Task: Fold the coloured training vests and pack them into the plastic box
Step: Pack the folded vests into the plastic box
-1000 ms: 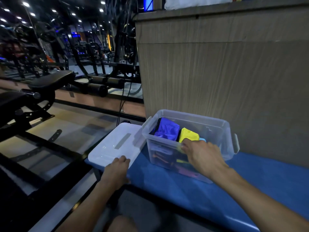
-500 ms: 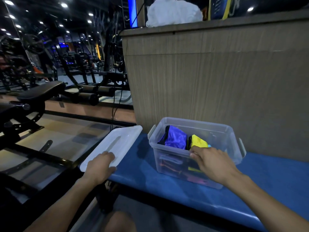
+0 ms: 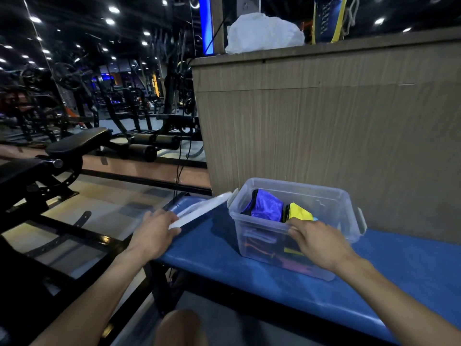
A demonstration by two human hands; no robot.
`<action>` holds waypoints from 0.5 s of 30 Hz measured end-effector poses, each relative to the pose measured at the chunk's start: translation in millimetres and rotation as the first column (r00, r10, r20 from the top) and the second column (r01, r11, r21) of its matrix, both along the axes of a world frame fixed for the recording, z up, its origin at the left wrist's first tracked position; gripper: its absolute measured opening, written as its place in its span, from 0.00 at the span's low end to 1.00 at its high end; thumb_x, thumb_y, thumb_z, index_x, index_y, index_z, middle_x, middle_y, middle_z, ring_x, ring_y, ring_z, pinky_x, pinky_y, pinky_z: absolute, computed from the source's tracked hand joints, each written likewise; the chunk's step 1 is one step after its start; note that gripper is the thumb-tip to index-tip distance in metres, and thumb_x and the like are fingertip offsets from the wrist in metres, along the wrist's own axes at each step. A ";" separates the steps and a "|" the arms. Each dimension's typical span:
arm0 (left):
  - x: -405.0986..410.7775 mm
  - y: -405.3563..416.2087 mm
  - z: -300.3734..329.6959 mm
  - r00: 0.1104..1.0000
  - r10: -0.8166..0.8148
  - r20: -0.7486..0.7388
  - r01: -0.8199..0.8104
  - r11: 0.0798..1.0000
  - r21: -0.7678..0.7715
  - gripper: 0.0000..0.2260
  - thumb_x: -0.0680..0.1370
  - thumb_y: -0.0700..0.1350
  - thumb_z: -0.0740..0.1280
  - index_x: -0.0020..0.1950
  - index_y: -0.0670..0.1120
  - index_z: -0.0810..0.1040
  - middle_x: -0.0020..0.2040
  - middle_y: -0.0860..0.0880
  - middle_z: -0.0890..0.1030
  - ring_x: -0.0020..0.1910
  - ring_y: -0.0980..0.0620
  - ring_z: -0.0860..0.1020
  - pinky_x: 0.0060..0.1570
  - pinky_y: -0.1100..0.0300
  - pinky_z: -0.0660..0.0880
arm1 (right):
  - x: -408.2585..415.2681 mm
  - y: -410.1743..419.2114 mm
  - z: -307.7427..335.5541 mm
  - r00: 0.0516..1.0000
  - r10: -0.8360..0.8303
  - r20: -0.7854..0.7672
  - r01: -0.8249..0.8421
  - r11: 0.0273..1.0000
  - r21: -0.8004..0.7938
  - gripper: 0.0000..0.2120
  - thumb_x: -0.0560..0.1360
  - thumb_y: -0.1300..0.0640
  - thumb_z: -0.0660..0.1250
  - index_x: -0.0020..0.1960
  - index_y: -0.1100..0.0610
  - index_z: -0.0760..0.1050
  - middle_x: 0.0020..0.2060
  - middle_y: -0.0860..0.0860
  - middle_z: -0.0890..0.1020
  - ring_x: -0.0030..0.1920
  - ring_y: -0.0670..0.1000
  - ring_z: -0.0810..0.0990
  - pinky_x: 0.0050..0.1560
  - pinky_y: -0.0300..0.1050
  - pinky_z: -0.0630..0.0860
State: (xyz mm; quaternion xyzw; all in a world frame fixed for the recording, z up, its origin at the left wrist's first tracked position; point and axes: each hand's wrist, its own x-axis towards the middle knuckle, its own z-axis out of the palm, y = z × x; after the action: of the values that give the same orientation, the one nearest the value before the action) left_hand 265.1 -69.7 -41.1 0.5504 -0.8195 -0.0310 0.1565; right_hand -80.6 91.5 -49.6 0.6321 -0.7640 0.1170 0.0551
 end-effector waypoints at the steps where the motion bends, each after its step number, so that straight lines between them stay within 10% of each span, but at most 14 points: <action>1: -0.6 2.0 0.3 1.000 0.020 0.014 -0.020 1.000 -0.005 0.10 0.82 0.50 0.67 0.63 0.52 0.76 0.60 0.48 0.76 0.57 0.48 0.74 0.58 0.49 0.75 | 0.6 0.6 0.6 1.000 0.002 -0.003 -0.002 1.000 -0.003 0.12 0.85 0.46 0.52 0.63 0.45 0.71 0.54 0.48 0.83 0.56 0.58 0.80 0.42 0.49 0.69; 7: -6.8 9.0 -10.9 0.934 0.052 -0.354 -0.005 0.991 0.130 0.01 0.83 0.44 0.65 0.54 0.50 0.74 0.44 0.46 0.82 0.38 0.48 0.83 0.33 0.57 0.78 | 4.3 1.1 5.9 1.000 0.004 -0.012 -0.004 1.000 0.004 0.11 0.85 0.48 0.52 0.63 0.45 0.71 0.54 0.48 0.82 0.55 0.58 0.80 0.42 0.48 0.67; 15: -5.6 10.4 31.0 0.473 0.133 -0.871 -0.130 0.988 0.080 0.10 0.84 0.49 0.63 0.61 0.45 0.76 0.51 0.48 0.84 0.48 0.52 0.85 0.54 0.46 0.82 | 2.8 1.9 2.2 0.999 0.032 0.009 -0.032 0.999 -0.014 0.12 0.84 0.48 0.54 0.64 0.46 0.71 0.57 0.48 0.81 0.57 0.56 0.79 0.44 0.48 0.67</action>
State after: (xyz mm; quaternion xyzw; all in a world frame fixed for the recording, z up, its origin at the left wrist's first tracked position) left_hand 259.5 -59.3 -10.1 0.5197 -0.5817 -0.2951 0.5518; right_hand -77.8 93.3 -47.4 0.6433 -0.7532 0.1263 0.0540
